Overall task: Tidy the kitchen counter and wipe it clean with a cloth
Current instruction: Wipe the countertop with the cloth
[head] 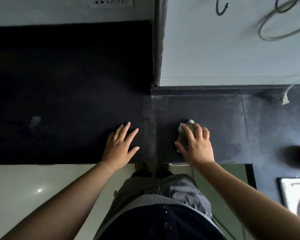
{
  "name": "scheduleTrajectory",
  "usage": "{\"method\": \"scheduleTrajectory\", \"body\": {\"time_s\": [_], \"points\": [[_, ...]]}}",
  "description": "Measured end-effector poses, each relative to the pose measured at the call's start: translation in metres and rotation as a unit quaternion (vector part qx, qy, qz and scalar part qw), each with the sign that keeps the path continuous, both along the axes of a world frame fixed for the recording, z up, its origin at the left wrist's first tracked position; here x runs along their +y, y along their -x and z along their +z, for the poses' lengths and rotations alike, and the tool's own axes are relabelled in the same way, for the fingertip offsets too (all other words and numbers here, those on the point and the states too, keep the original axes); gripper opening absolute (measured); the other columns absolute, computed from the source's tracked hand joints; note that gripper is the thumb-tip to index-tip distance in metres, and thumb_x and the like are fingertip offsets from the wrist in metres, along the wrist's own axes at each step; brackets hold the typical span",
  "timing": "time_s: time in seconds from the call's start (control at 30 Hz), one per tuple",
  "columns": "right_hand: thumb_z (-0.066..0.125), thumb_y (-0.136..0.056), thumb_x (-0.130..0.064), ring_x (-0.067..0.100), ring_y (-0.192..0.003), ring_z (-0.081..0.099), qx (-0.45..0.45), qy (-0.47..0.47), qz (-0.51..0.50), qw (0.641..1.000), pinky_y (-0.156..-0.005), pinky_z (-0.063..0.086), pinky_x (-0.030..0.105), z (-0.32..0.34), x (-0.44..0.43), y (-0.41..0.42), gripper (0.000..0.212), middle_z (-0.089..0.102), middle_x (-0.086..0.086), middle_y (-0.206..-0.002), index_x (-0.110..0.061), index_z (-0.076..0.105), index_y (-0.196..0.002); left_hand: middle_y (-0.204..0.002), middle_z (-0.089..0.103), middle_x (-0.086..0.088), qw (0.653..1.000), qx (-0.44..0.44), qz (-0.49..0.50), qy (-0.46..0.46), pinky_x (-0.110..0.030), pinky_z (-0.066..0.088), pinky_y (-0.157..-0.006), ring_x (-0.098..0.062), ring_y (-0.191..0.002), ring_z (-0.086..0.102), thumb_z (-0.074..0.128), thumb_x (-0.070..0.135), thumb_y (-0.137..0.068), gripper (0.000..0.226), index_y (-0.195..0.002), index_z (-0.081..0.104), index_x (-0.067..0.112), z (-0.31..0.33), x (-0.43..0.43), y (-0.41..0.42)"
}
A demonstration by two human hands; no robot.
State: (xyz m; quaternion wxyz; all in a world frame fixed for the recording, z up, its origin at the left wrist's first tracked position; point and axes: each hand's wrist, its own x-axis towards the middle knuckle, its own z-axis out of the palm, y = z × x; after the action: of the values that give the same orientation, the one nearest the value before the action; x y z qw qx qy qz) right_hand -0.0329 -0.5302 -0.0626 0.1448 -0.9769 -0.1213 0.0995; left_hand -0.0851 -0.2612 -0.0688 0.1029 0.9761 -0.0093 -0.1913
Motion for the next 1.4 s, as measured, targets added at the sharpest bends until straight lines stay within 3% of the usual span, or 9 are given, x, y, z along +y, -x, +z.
{"method": "scheduleTrajectory", "body": {"time_s": [0.17, 0.33, 0.43, 0.6, 0.7, 0.8, 1.1, 1.27, 1.4], "points": [[0.072, -0.075, -0.04, 0.041, -0.11, 0.042, 0.031, -0.038, 0.014, 0.999, -0.059, 0.053, 0.044, 0.006, 0.0, -0.011, 0.058, 0.046, 0.017, -0.129, -0.021, 0.052, -0.126, -0.158, 0.011, -0.006, 1.0, -0.005, 0.004, -0.009, -0.052, 0.023, -0.112, -0.029, -0.145, 0.013, 0.046, 0.048, -0.09, 0.064, -0.146, 0.025, 0.027, 0.003, -0.005, -0.001], [0.074, -0.075, -0.035, 0.038, -0.101, 0.049, 0.051, -0.104, 0.032, 0.993, -0.076, 0.05, 0.042, 0.01, 0.016, -0.016, 0.052, 0.053, 0.012, -0.118, -0.023, 0.058, -0.122, -0.159, -0.008, 0.003, 0.999, 0.04, 0.02, 0.001, -0.046, 0.016, -0.116, -0.02, -0.146, -0.003, 0.038, 0.051, -0.092, 0.066, -0.148, 0.007, 0.033, 0.01, -0.008, -0.003], [0.073, -0.075, -0.038, 0.032, -0.102, 0.052, 0.077, -0.152, 0.024, 0.985, -0.082, 0.045, 0.035, 0.016, 0.046, -0.011, 0.049, 0.055, 0.007, -0.115, -0.025, 0.058, -0.12, -0.159, 0.009, 0.002, 0.999, 0.027, 0.028, 0.013, -0.04, 0.026, -0.112, -0.02, -0.145, 0.012, 0.041, 0.049, -0.092, 0.066, -0.148, 0.01, 0.032, 0.022, 0.001, -0.005], [0.07, -0.077, -0.043, 0.023, -0.098, 0.056, 0.086, -0.206, 0.061, 0.973, -0.08, 0.05, 0.032, 0.029, 0.106, 0.002, 0.041, 0.056, 0.0, -0.11, -0.029, 0.059, -0.114, -0.149, 0.035, 0.002, 0.994, -0.021, 0.103, 0.036, -0.036, 0.037, -0.103, -0.018, -0.135, 0.034, 0.042, 0.047, -0.093, 0.059, -0.145, 0.025, 0.025, 0.043, 0.039, 0.02], [0.069, -0.078, -0.044, 0.018, -0.096, 0.057, 0.077, -0.22, 0.1, 0.967, -0.077, 0.045, 0.026, 0.036, 0.151, 0.008, 0.038, 0.057, -0.003, -0.109, -0.03, 0.06, -0.112, -0.144, 0.041, 0.002, 0.985, -0.032, 0.162, 0.06, -0.036, 0.042, -0.095, -0.02, -0.128, 0.043, 0.042, 0.045, -0.093, 0.057, -0.144, 0.027, 0.026, 0.053, 0.076, 0.047], [0.066, -0.079, -0.045, 0.013, -0.093, 0.057, 0.097, -0.238, 0.115, 0.959, -0.079, 0.048, 0.028, 0.04, 0.207, 0.02, 0.034, 0.058, -0.006, -0.108, -0.03, 0.06, -0.109, -0.141, 0.044, 0.0, 0.976, -0.04, 0.199, 0.075, -0.036, 0.043, -0.094, -0.021, -0.125, 0.045, 0.044, 0.043, -0.093, 0.056, -0.143, 0.028, 0.025, 0.059, 0.124, 0.08], [0.065, -0.081, -0.043, 0.016, -0.091, 0.053, 0.097, -0.184, 0.121, 0.971, -0.075, 0.043, 0.027, 0.034, 0.372, 0.064, 0.034, 0.054, -0.003, -0.106, -0.028, 0.058, -0.111, -0.138, 0.047, -0.006, 0.97, -0.095, 0.22, 0.048, -0.034, 0.043, -0.092, -0.023, -0.123, 0.046, 0.046, 0.039, -0.093, 0.051, -0.138, 0.039, 0.017, 0.046, 0.298, 0.147], [0.061, -0.083, -0.045, 0.027, -0.104, 0.05, 0.063, -0.11, 0.076, 0.989, -0.078, 0.045, 0.032, 0.028, 0.428, 0.05, 0.039, 0.052, 0.003, -0.115, -0.026, 0.055, -0.117, -0.146, 0.037, -0.006, 0.979, -0.068, 0.194, -0.01, -0.045, 0.038, -0.103, -0.026, -0.135, 0.033, 0.047, 0.039, -0.091, 0.049, -0.136, 0.042, 0.02, 0.02, 0.371, 0.139], [0.058, -0.085, -0.046, 0.029, -0.108, 0.044, 0.033, -0.03, 0.103, 0.994, -0.072, 0.047, 0.036, 0.013, 0.434, 0.049, 0.043, 0.047, 0.004, -0.122, -0.025, 0.052, -0.122, -0.15, 0.032, -0.01, 0.974, -0.069, 0.214, -0.031, -0.053, 0.034, -0.105, -0.031, -0.139, 0.026, 0.049, 0.042, -0.09, 0.055, -0.139, 0.039, 0.022, 0.003, 0.403, 0.131]]}}
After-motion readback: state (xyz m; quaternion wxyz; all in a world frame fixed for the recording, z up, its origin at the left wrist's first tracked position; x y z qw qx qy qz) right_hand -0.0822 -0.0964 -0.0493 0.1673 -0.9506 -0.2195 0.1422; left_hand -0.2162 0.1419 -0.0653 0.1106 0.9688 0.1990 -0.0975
